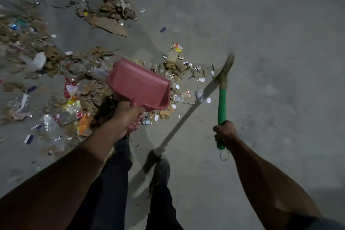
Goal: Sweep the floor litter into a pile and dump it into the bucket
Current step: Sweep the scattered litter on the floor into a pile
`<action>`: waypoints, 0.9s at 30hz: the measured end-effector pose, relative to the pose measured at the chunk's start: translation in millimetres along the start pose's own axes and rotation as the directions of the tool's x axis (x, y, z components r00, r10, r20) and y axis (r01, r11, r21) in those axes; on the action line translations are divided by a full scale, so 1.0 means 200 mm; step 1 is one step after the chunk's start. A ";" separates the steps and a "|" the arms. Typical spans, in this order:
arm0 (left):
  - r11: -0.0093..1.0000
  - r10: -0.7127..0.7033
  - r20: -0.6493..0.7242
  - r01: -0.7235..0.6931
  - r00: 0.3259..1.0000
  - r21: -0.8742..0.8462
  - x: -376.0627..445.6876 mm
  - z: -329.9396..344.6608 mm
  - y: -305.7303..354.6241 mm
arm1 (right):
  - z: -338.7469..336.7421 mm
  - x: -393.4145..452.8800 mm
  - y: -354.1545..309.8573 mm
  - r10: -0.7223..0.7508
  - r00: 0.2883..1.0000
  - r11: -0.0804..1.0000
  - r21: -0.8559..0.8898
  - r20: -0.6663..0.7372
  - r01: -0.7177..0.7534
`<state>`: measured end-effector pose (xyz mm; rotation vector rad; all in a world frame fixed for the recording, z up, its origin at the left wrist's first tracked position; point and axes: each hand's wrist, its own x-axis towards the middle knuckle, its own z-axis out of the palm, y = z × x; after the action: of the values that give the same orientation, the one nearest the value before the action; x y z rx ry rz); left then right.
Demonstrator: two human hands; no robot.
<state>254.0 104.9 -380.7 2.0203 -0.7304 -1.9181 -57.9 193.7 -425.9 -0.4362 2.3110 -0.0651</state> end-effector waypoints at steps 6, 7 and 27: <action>0.999 0.006 -0.032 -0.005 0.999 0.046 -0.01 -0.05 -0.09 | 0.11 -0.02 -0.09 -0.194 0.967 0.830 -0.498 0.162 0.250; 0.999 0.000 -0.048 0.003 0.999 0.049 -0.02 -0.06 -0.10 | 0.15 -0.05 -0.09 -0.254 0.947 0.790 -0.524 0.195 0.319; 0.995 -0.023 -0.104 0.033 0.994 0.092 -0.22 -0.05 -0.16 | 0.09 -0.46 0.44 0.043 0.997 0.995 0.086 0.068 -0.049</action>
<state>269.8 153.8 -358.4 2.1786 -0.7838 -1.8105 -11.5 308.7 -390.2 -0.3351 2.2423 -0.1269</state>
